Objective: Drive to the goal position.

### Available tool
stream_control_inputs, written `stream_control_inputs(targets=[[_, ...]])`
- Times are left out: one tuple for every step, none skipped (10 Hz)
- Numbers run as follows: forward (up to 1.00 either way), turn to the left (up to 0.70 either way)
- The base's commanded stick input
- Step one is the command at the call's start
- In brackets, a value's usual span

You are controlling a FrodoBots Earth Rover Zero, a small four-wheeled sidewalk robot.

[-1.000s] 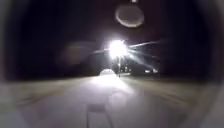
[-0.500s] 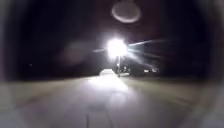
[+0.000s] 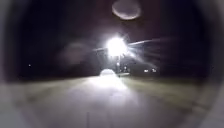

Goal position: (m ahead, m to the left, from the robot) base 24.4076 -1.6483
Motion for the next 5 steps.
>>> stream_control_inputs(targets=[[1.0, 0.04], [1.0, 0.04], [1.0, 0.05], [1.0, 0.05], [1.0, 0.06]])
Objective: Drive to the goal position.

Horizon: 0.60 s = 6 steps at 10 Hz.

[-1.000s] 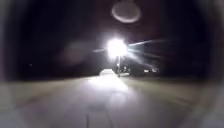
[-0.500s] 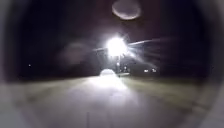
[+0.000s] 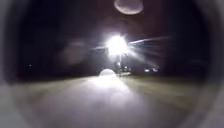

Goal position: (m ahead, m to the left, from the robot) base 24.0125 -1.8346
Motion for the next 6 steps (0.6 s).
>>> stream_control_inputs(targets=[[1.0, 0.06], [1.0, 0.06], [1.0, 0.06], [1.0, 0.07], [1.0, 0.08], [1.0, 0.09]])
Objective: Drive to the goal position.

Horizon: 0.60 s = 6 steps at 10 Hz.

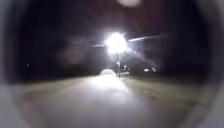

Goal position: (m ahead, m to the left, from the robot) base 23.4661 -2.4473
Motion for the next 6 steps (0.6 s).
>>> stream_control_inputs(targets=[[1.0, 0.1], [1.0, 0.1], [1.0, 0.1], [1.0, 0.09], [1.0, 0.07], [1.0, 0.14]])
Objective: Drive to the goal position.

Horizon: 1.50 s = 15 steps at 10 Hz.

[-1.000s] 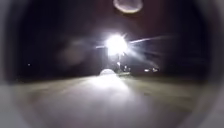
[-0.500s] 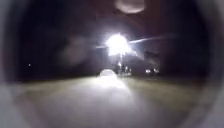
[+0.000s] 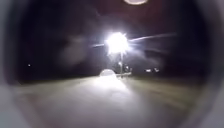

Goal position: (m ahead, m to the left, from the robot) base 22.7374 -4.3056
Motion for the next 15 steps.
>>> stream_control_inputs(targets=[[1.0, 0.17], [1.0, 0.15], [1.0, 0.13], [1.0, 0.11], [1.0, 0.08], [1.0, 0.07], [1.0, 0.05], [1.0, 0.05], [1.0, 0.04], [1.0, 0.04], [1.0, 0.03], [1.0, 0.03], [1.0, 0.03], [1.0, 0.03], [1.0, 0.03]])
